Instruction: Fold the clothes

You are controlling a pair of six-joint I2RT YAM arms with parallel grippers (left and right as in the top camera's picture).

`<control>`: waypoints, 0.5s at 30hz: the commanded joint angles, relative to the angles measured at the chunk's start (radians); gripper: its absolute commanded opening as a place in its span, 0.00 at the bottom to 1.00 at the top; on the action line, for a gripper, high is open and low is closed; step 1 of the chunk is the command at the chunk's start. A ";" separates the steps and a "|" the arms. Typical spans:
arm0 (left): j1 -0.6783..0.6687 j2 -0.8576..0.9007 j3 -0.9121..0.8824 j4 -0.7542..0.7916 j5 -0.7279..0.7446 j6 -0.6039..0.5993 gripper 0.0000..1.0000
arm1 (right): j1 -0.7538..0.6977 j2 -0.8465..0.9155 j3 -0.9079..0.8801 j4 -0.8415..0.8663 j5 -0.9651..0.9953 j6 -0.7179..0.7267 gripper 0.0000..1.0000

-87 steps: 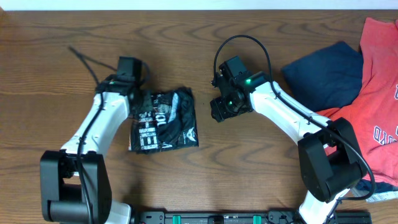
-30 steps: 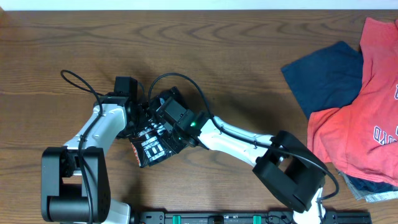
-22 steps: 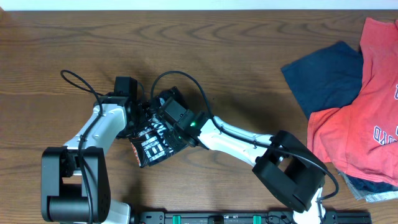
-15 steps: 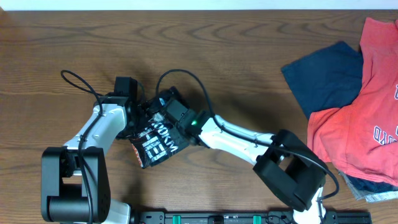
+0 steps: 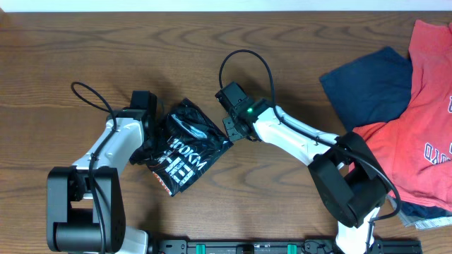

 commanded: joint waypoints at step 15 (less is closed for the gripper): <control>0.004 0.009 -0.018 -0.006 -0.004 0.002 0.22 | 0.116 -0.124 0.011 0.032 -0.563 -0.412 0.17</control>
